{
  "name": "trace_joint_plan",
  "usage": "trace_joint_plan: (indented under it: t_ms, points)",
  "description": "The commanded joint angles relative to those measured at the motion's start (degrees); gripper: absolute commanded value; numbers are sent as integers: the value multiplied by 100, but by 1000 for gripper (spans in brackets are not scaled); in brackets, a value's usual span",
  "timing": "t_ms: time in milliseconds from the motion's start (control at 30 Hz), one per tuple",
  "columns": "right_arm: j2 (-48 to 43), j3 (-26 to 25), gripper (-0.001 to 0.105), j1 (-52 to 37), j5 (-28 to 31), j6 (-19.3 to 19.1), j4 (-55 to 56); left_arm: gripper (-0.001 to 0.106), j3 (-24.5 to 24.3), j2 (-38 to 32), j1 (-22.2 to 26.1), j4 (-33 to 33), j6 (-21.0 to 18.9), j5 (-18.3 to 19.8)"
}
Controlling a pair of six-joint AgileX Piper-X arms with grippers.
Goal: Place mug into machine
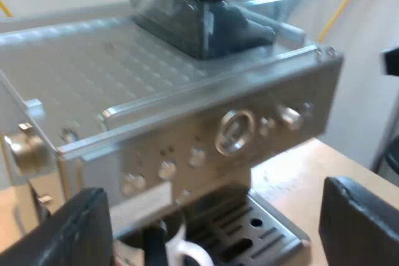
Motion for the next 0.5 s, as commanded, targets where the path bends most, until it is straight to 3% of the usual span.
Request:
trace_joint_plan:
  t_ms: [33, 300, 500]
  points:
    - [-324, 27, 95, -606, -414, -66, 81, 70, -174, 63, 131, -100, -15, 15]
    - [-1113, 253, 95, -2184, -1114, -80, 502, 70, -185, 45, 504, -1, -15, 15]
    - [-1918, 642, 95, -2975, -1501, -145, 669, 70, -185, -139, 505, 516, 58, 28]
